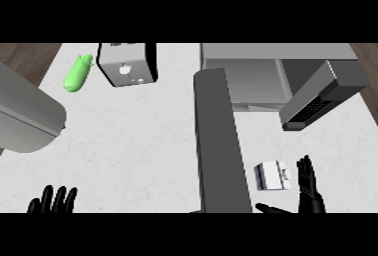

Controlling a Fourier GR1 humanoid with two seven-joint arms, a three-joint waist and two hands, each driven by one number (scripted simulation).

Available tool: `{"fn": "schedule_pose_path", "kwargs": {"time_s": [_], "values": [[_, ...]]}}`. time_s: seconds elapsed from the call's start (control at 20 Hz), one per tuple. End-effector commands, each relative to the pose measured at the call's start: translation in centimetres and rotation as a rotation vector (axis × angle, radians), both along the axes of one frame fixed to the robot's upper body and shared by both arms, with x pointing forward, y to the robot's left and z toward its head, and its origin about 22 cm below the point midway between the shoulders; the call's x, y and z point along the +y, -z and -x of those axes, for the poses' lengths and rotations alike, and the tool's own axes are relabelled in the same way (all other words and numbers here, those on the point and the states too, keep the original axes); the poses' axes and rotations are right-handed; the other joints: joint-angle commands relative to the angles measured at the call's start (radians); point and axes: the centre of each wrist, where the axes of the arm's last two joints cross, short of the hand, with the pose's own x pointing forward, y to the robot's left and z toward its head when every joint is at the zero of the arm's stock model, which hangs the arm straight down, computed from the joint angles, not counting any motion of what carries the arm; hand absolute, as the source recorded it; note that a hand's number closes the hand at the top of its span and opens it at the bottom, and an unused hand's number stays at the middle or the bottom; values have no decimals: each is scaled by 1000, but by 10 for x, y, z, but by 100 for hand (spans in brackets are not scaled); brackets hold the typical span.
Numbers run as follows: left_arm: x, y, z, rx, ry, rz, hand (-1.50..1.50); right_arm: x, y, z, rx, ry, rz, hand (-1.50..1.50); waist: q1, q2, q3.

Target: Pick up the milk, place it into the microwave and close the microwave

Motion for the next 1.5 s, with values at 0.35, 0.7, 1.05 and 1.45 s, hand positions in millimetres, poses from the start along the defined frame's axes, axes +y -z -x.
{"fn": "schedule_pose_path", "kwargs": {"time_s": [0.35,0.7,1.05,1.45], "values": [[-7,14,-4,-9,0,8,-150,11,22,-10,-40,-74,14,-150,-1,0,0],[-8,-5,5,-16,-6,7,-150,25,28,-9,-22,-78,-35,-150,2,0,1],[0,-3,-7,-4,-9,11,-150,32,19,-43,-32,18,-3,-150,3,3,1],[0,6,9,-4,6,18,-150,5,15,-60,-69,66,160,150,8,2,1]]}}
